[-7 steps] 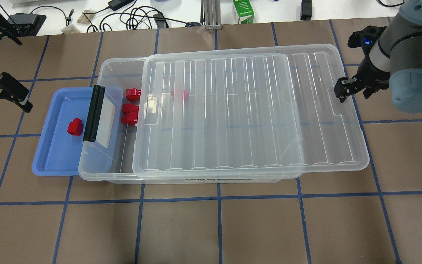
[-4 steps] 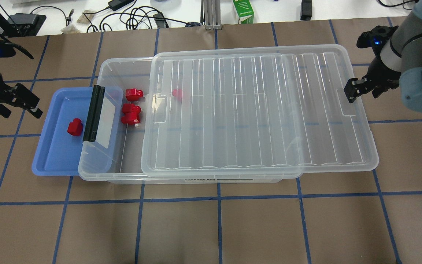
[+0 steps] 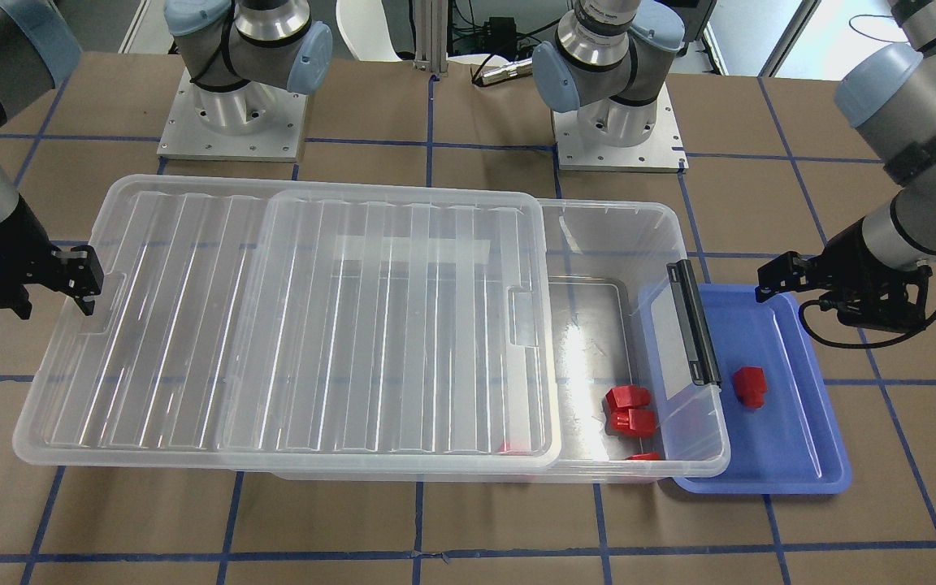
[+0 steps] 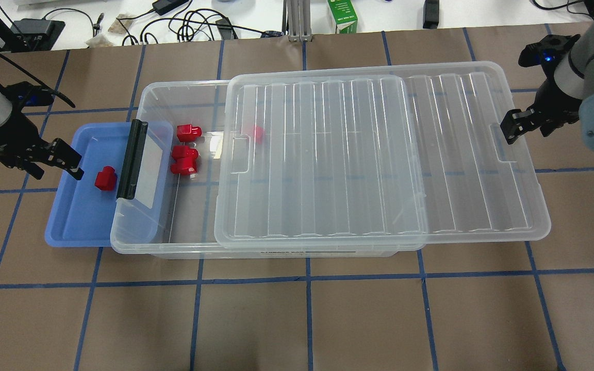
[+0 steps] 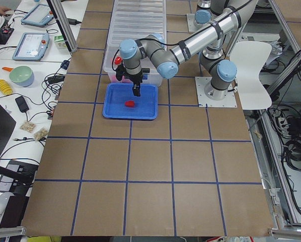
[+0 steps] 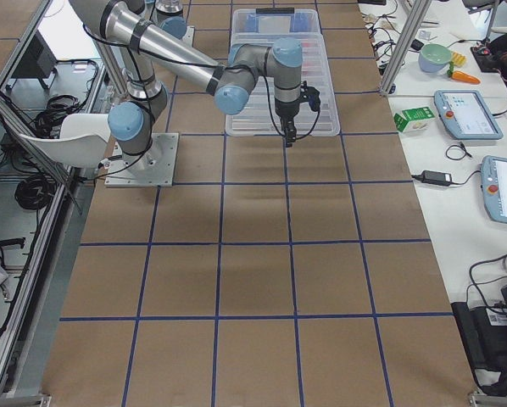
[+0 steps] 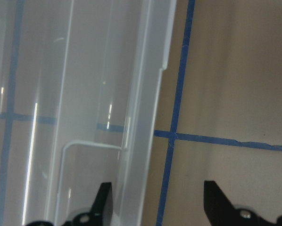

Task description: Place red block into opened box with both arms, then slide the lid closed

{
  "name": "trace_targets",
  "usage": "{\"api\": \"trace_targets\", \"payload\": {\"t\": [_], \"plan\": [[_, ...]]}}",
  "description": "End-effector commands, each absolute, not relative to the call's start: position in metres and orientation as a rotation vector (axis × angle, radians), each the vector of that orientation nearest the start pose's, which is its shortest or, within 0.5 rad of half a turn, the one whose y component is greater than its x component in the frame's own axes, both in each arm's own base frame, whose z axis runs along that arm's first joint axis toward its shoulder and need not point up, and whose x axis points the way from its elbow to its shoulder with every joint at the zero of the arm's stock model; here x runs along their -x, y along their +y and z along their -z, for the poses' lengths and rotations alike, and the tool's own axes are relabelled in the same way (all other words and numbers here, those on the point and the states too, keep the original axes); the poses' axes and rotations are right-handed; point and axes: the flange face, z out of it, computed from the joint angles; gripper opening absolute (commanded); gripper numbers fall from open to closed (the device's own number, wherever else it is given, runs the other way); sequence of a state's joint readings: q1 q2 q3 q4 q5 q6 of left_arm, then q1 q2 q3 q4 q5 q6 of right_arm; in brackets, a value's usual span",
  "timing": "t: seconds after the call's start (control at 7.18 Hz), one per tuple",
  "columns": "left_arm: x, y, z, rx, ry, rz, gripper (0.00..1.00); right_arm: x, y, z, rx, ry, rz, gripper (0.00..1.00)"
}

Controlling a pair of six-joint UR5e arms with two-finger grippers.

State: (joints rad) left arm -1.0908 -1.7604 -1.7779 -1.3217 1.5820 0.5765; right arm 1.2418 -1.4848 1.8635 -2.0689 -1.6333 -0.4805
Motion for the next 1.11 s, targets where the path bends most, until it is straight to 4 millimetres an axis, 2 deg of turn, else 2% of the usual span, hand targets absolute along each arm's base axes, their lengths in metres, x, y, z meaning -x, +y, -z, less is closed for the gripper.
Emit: {"api": "trace_targets", "payload": {"t": [0.0, 0.42, 0.7, 0.97], "plan": [[-0.133, -0.541, -0.285, -0.146, 3.194, -0.214, 1.0, 0.048, -0.525, -0.355, 0.239, 3.258, 0.126, 0.72], [-0.144, -0.559, -0.233, -0.119, 3.196, -0.219, 1.0, 0.05, -0.524, -0.355, 0.236, 3.274, 0.118, 0.72], [-0.146, -0.563, -0.213, -0.117, 3.201, -0.236, 1.0, 0.052, -0.524, -0.355, 0.248, 3.283, 0.111, 0.72], [-0.147, -0.567, -0.193, -0.073, 3.213, -0.264, 1.0, 0.062, -0.522, -0.356, 0.243, 3.286, 0.105, 0.73]]}}
